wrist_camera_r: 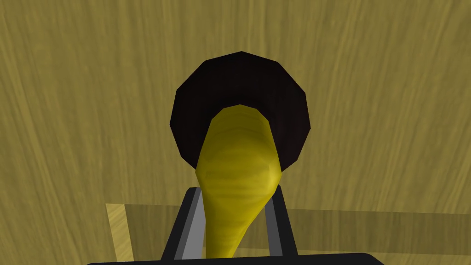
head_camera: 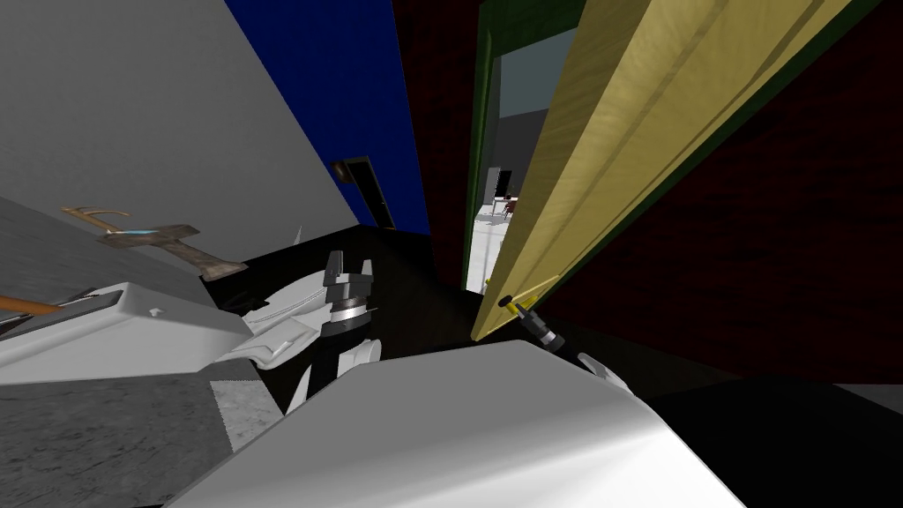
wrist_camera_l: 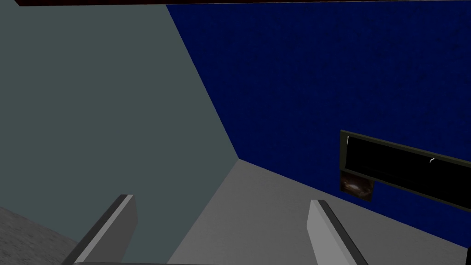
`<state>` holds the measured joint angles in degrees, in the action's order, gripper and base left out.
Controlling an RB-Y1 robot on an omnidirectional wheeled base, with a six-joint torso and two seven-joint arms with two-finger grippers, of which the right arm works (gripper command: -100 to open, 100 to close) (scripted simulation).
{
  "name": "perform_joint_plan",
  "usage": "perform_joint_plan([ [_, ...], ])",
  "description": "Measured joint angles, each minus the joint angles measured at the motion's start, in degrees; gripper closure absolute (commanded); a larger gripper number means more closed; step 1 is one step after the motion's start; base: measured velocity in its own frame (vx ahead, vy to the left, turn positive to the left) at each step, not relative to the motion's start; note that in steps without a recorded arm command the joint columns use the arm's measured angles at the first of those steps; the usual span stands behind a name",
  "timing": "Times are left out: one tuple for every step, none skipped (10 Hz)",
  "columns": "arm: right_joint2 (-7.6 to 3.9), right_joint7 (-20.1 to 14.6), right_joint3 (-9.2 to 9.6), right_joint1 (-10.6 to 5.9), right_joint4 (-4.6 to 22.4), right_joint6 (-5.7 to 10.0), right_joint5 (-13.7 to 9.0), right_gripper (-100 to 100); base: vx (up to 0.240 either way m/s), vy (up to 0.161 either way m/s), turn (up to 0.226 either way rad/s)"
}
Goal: Pull the door open
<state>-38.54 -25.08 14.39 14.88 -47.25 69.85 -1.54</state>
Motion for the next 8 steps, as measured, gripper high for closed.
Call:
perform_joint_plan([
  [-0.17, 0.03, -0.08, 0.54, -0.79, -0.22, -0.06, 100, 0.041, 0.021, -0.026],
  [-0.40, -0.30, -0.05, 0.35, -0.70, -0.58, -0.24, 100, 0.047, 0.035, -0.074],
  [-0.55, -0.71, -0.01, 0.05, -0.18, -0.78, -0.39, 100, 0.033, 0.018, -0.025],
  [-0.63, -0.89, -0.02, 0.03, 0.01, -0.89, -0.48, 100, 0.000, 0.000, 0.000],
  [-0.64, -1.04, 0.06, -0.14, 0.47, -0.72, -0.51, 100, -0.015, 0.000, -0.031],
  [-0.64, -1.14, 0.11, -0.32, 0.75, -0.60, -0.52, 100, -0.003, 0.004, -0.019],
  [-0.65, -1.16, 0.11, -0.33, 0.67, -0.68, -0.53, 100, 0.023, 0.006, 0.009],
  [-0.65, -1.20, 0.15, -0.37, 0.68, -0.71, -0.52, 100, 0.013, 0.008, -0.015],
])
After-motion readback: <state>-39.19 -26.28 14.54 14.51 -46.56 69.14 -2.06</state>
